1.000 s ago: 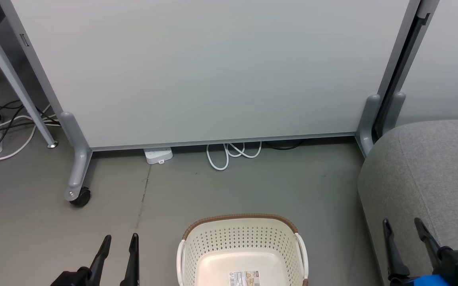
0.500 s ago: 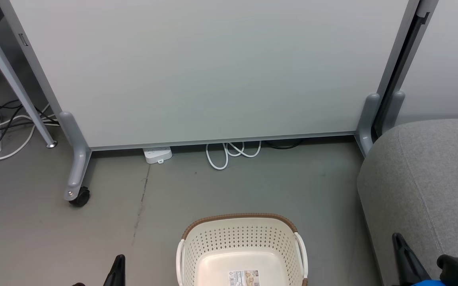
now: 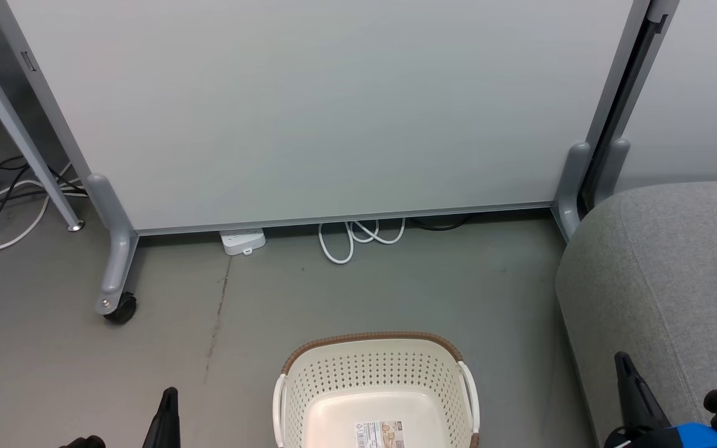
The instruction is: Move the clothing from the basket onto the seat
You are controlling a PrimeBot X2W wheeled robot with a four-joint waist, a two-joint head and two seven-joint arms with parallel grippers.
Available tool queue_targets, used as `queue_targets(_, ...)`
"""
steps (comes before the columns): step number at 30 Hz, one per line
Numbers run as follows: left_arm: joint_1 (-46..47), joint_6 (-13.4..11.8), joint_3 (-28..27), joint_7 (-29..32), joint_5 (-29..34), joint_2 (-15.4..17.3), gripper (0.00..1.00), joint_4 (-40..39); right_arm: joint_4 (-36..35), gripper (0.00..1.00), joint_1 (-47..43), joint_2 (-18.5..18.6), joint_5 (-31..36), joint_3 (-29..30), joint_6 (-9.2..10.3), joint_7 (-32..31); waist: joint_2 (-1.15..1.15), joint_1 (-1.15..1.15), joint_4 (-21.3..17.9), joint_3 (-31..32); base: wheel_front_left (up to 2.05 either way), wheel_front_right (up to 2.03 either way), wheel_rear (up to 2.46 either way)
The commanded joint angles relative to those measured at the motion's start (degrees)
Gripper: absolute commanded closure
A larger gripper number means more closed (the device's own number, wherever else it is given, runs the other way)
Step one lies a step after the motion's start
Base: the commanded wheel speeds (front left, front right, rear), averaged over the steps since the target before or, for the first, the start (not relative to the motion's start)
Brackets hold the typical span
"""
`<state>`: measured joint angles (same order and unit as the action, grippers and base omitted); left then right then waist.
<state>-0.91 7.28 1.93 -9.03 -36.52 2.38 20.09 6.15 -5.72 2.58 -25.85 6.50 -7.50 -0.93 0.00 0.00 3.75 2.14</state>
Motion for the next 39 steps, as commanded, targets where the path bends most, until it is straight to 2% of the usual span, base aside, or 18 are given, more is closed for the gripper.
queue_targets(1, 1.77, 0.07, -0.52, 0.33, -1.29, 0.31, 1.0, -1.1, -0.54, 1.0, 1.63, 0.17, -1.59, 0.02, 0.0, -0.03, 0.0, 0.0, -0.02, -0.01, 0.0, 0.0, 0.0)
queue_targets(12, 2.83, 0.1, -1.91, 2.98, -10.8, 0.39, 1.0, -2.03, 0.88, 1.0, 3.52, 0.21, -12.89, 0.02, 0.0, -1.0, 0.0, 0.0, -0.45, -0.28, 0.0, 0.0, 0.0)
queue_targets(39, 4.66, 0.18, -4.47, 7.72, -27.7, 0.52, 1.0, -3.62, 3.48, 1.0, 6.84, 0.3, -33.01, 0.04, 0.0, -2.74, 0.0, 0.0, -1.4, -0.87, 0.0, 0.0, 0.0)
